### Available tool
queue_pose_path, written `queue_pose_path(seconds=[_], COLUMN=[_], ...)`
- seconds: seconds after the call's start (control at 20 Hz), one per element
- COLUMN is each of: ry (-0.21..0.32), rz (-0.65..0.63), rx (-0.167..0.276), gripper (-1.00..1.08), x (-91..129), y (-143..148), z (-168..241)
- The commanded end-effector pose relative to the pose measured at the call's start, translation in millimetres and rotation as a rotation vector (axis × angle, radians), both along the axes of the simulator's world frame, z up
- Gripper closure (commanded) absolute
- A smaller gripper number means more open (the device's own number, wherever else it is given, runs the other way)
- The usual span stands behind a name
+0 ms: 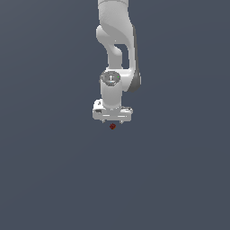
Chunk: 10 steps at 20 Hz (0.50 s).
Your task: Pick up the object and move it to a goal position.
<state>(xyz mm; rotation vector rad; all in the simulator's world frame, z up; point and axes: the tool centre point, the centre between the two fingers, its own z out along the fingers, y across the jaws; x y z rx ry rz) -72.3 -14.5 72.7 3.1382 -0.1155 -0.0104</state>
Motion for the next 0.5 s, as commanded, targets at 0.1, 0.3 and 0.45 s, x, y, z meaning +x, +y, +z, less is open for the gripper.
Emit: queue_pose_path(seconds=[0.1,0.3,0.45], ry=[-0.006,-0.005,-0.005], rz=[-0.006,-0.005,-0.005], rx=[0.001,0.001,0.001], gripper=[-0.92,-0.92,-0.92], x=[-5.8,-5.8,-6.0], y=[1.0,1.1,1.1], z=[-5.1,-5.5,-10.0])
